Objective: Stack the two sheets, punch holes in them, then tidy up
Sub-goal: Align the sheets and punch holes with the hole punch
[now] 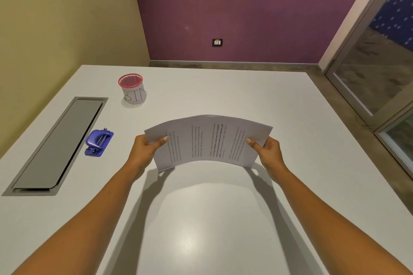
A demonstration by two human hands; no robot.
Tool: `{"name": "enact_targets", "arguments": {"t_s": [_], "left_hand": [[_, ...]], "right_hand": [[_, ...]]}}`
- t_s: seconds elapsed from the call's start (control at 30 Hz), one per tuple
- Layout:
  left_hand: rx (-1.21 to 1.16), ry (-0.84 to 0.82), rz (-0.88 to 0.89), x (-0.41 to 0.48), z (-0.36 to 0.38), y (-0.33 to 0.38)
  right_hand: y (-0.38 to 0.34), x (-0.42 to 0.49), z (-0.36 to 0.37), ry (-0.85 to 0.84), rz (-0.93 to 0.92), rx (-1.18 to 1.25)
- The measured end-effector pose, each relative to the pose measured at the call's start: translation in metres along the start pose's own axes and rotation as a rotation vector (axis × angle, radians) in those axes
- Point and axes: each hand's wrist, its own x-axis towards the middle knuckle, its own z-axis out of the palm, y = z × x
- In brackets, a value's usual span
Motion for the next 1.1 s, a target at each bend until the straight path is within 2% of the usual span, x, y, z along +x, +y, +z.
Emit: {"name": "enact_targets", "arguments": {"t_s": [0.53, 0.77, 0.87, 0.93, 1.0, 1.1], "left_hand": [[0.006, -0.022, -0.035, -0.007, 0.007, -0.011], [0.019, 0.05, -0.024, -0.006, 0.009, -0.008], [-0.013, 0.107, -0.007, -0.005, 0.009, -0.004], [-0.024, 0.136, 0.004, -0.005, 0.009, -0.002], [-0.056, 0.157, 0.007, -0.005, 0.011, -0.001], [-0.172, 0.197, -0.017, -0.007, 0.015, -0.003]], "right_hand": [[0.015, 0.003, -0.011, 0.029, 0.025, -0.068], [0.028, 0.004, -0.015, 0.174, 0.038, -0.252], [0.035, 0.004, -0.014, 0.247, 0.142, -0.276], [0.04, 0.001, -0.01, 0.23, 0.23, -0.283], [0.042, -0.004, -0.002, 0.155, 0.311, -0.269], [0.04, -0.011, 0.017, -0.016, 0.464, -0.116]]}}
